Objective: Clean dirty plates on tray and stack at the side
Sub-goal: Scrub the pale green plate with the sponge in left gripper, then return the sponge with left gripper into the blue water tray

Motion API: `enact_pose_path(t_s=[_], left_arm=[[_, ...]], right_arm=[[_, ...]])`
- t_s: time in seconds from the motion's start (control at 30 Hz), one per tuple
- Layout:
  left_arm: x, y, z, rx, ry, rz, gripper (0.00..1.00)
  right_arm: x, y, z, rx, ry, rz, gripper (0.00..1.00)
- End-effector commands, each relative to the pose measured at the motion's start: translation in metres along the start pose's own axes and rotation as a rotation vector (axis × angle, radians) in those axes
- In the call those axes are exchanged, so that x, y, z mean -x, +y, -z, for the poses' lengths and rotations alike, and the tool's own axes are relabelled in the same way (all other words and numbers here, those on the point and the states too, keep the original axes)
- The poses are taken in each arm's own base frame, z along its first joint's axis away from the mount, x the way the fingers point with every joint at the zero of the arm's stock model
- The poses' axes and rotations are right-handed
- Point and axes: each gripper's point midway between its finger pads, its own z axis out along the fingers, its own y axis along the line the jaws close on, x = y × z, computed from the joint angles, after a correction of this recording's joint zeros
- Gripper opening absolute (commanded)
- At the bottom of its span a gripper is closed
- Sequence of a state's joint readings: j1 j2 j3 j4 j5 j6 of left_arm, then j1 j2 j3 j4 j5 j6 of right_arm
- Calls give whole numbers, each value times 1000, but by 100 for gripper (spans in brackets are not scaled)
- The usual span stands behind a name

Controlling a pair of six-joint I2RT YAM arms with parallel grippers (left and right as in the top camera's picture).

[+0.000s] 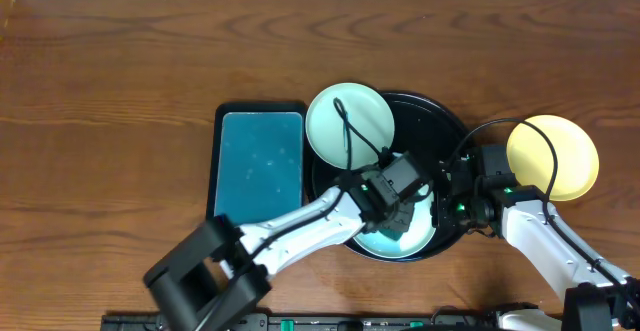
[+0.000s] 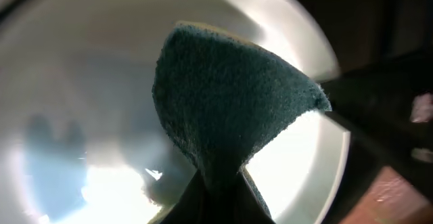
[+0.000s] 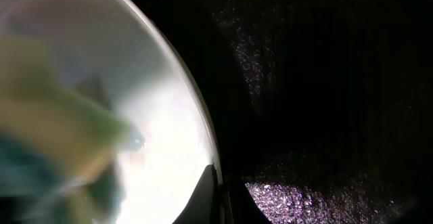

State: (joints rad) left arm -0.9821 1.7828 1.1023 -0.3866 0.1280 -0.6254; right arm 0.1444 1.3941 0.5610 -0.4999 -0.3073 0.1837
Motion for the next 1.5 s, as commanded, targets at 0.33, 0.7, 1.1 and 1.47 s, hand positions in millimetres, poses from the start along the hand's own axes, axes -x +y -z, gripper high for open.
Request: enact_pose_path(t_s=[0.33, 0.7, 1.1, 1.47], left_arm=[[0, 81, -10, 425, -52, -27, 7], [40, 74, 50, 317, -192, 43, 8], [60, 107, 144, 262, -325, 185, 8], [62, 177, 163, 146, -238, 363, 8]], right_arm=[[-6, -5, -3, -25, 18, -6, 1], [-6, -5, -3, -25, 18, -6, 1], [-1, -4, -3, -21, -2, -1, 1], [30, 1, 9, 3, -117, -54, 1]])
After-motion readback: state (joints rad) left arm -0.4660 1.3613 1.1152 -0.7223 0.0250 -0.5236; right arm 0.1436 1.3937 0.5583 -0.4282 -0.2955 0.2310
